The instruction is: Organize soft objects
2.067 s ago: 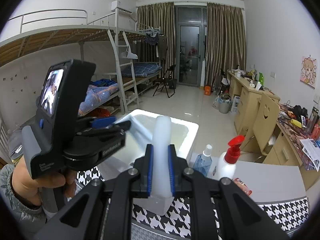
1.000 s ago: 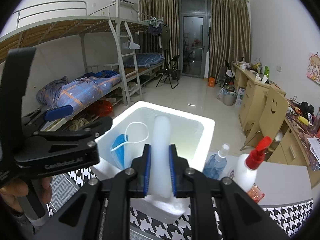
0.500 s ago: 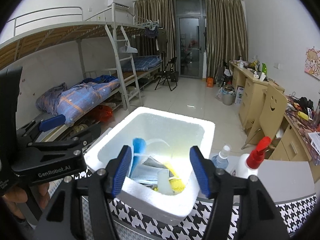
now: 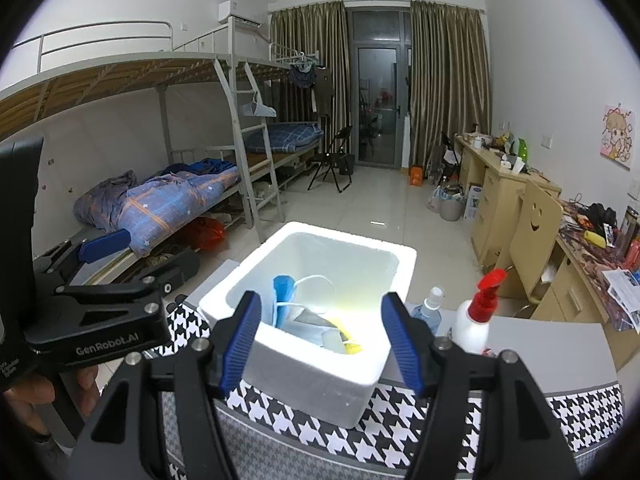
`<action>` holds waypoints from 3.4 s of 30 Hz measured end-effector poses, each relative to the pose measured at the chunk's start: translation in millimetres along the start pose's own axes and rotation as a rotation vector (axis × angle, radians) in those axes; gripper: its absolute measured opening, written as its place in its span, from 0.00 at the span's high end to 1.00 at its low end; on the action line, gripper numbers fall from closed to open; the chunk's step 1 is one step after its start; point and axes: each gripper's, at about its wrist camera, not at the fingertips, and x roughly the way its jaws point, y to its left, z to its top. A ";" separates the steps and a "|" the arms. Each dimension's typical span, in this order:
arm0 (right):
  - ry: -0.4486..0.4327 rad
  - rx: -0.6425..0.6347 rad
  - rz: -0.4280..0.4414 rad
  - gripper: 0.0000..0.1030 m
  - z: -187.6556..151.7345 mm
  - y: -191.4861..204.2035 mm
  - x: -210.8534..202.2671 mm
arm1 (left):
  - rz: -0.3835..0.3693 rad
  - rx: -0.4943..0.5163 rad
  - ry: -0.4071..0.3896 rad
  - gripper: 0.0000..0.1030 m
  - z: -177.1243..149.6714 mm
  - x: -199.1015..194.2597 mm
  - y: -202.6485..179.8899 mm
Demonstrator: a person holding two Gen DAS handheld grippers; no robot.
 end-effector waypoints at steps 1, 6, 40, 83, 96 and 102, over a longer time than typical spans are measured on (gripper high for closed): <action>-0.007 0.002 0.000 0.30 -0.8 0.5 -4.7 | -0.002 0.000 -0.005 0.03 -0.5 -5.0 -0.5; -0.041 0.003 -0.018 0.17 -4.0 4.1 -18.6 | -0.010 -0.013 -0.021 0.02 -3.0 -21.4 -0.5; -0.159 0.017 -0.026 0.08 -54.4 11.1 -128.0 | -0.067 0.023 -0.146 0.01 -48.8 -144.6 -35.3; -0.291 -0.020 -0.031 0.07 -135.4 33.3 -210.8 | -0.147 0.043 -0.255 0.01 -120.9 -230.2 -43.6; -0.313 -0.012 -0.065 0.06 -157.7 37.2 -224.8 | -0.128 0.023 -0.294 0.01 -145.1 -246.7 -40.1; -0.326 -0.010 -0.065 0.06 -168.9 38.7 -227.7 | -0.133 0.015 -0.293 0.01 -155.9 -251.1 -38.2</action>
